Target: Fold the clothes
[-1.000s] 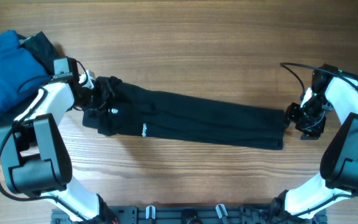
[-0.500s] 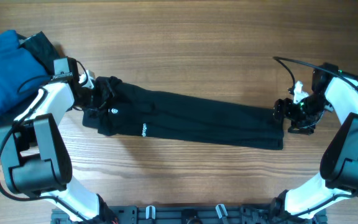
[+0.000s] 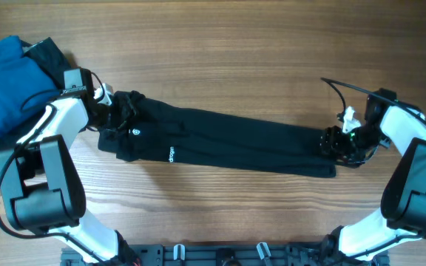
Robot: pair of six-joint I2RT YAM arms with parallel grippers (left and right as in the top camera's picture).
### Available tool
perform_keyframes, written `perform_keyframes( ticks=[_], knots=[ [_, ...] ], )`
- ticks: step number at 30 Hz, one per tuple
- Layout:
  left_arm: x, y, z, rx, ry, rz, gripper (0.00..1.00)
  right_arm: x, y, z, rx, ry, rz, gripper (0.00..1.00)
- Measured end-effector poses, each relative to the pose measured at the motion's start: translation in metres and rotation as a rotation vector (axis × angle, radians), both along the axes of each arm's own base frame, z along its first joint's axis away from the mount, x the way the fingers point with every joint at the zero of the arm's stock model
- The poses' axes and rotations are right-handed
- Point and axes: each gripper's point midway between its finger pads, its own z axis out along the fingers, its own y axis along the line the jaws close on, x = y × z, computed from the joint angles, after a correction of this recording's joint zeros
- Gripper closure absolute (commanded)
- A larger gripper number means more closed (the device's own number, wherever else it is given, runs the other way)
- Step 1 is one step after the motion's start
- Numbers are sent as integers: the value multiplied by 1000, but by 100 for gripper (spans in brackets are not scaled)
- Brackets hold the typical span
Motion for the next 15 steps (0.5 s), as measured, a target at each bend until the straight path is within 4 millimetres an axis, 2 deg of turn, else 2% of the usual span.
perform_keyframes(
  ticks=[2, 4, 7, 8, 11, 15],
  knots=[
    [0, 0, 0, 1, 0, 0, 28, -1, 7, -2, 42, -10, -2, 86],
    [0, 0, 0, 0, -1, 0, 28, 0, 11, -4, 64, -13, -7, 94],
    [0, 0, 0, -1, -1, -1, 34, 5, 13, -4, 78, -38, -10, 96],
    [0, 0, 0, -3, -1, -1, 34, 7, 13, -4, 80, -47, -9, 96],
    [0, -2, 2, -20, -8, -11, 26, 10, 12, -3, 80, -56, -11, 96],
    [0, -3, 12, -26, -33, -24, 20, 24, -5, 14, 4, -37, -24, 96]
  ],
)
